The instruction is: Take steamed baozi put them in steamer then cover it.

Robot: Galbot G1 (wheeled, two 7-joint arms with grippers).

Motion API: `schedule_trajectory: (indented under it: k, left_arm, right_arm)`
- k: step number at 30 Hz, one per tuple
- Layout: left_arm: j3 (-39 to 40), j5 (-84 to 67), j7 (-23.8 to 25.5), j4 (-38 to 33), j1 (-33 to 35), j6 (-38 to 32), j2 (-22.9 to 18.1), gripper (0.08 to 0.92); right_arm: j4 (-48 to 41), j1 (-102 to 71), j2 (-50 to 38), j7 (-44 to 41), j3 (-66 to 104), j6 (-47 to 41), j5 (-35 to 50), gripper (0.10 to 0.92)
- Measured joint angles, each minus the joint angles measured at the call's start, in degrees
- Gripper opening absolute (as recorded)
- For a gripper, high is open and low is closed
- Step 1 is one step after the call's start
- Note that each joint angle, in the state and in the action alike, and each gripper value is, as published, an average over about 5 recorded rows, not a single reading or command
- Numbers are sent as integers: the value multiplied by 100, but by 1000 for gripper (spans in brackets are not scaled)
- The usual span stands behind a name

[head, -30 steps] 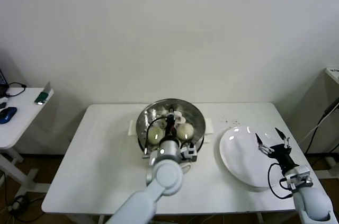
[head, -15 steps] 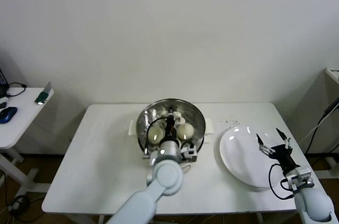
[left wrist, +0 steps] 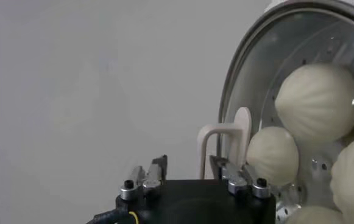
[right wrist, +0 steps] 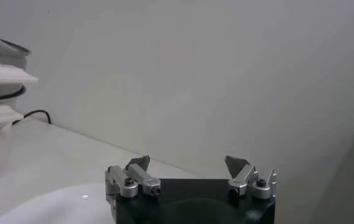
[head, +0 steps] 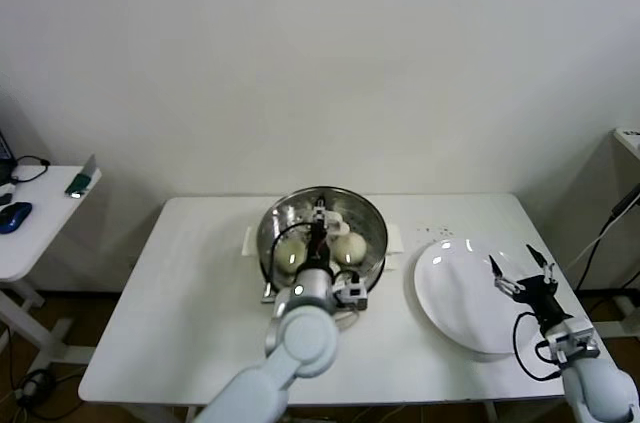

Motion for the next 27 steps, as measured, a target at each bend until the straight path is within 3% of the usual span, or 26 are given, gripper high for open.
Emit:
schedule_trajectory:
  k: [11,20,27]
  left_arm:
    - [-190,-522,8,-917,422,4,434,808]
    - [-558,-1208,-211,-1664,945,4,965,823]
    - [-1497,-2447,-986,-1961,1518,4,1156,823]
  right_arm:
    - [164,-41,3,16,12,-278,-54,823]
    - [333,-60,30,111,-17,-432,-55,823]
    - [439,-124,95,126,-61,-422,-80,823]
